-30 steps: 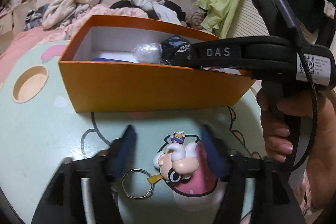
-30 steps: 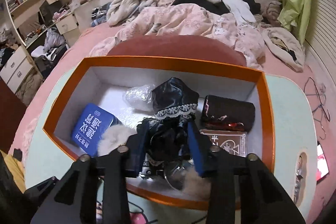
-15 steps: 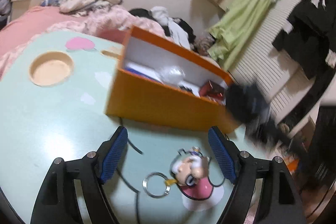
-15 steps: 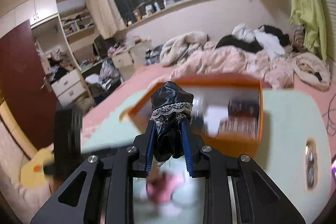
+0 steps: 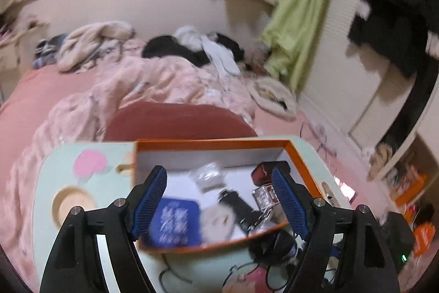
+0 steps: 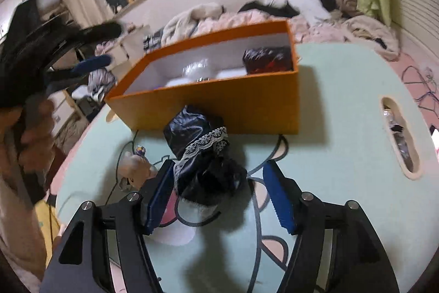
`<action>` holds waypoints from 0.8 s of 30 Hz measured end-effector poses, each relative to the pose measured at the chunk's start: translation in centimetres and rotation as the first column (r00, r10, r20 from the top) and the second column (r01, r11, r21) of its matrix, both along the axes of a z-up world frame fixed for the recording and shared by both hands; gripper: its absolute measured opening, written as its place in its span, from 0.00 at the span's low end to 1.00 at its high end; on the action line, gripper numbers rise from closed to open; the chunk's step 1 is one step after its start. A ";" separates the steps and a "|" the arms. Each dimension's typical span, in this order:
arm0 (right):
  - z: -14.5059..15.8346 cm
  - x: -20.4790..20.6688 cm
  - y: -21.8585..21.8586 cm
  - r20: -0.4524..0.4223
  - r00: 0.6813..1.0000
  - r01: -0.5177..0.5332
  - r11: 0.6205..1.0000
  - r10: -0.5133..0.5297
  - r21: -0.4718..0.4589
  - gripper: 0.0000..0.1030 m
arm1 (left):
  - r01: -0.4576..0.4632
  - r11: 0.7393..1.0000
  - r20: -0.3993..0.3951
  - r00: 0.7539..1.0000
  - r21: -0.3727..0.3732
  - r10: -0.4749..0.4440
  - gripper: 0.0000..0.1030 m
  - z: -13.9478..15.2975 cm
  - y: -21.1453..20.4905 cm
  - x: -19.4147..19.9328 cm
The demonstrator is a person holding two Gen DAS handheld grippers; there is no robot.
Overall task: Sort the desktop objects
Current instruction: 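Grasp the black lace bag with the right tool, set it on the table, then grasp the clear bubble-wrap bag with the left tool, place it on the table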
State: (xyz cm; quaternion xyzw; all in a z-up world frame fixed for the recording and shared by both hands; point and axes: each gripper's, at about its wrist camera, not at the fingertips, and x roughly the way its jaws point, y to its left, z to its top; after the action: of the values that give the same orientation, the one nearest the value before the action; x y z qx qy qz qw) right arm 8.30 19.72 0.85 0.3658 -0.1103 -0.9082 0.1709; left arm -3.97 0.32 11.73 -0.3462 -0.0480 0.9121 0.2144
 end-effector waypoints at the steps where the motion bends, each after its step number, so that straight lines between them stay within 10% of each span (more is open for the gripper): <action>1: 0.2 0.4 0.3 -0.014 1.000 0.005 1.000 -0.005 -0.010 0.64 | -0.001 0.999 0.049 0.999 -0.053 0.004 0.74 -0.5 1.1 -1.4; 7: 0.8 -0.1 0.4 -0.013 1.000 0.008 1.000 -0.009 -0.021 0.64 | 0.053 0.972 0.286 0.958 -0.227 0.015 0.50 -5.3 5.1 -8.0; 13: 0.6 -0.1 0.5 -0.002 1.000 0.005 0.999 -0.005 -0.037 0.64 | 0.081 0.922 0.304 0.952 -0.379 0.042 0.33 -8.3 6.7 -8.6; 24: 0.7 0.0 0.7 -0.016 1.000 0.009 0.998 -0.010 -0.056 0.64 | -0.017 0.999 0.061 0.998 0.032 0.015 0.32 -3.0 -1.7 -2.2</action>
State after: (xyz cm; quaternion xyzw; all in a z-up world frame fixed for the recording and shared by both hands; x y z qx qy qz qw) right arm 8.29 20.46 1.59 0.3529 -0.1360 -0.9086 0.1775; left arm -6.13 -1.40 8.69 -0.3697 -0.0722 0.9019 0.2112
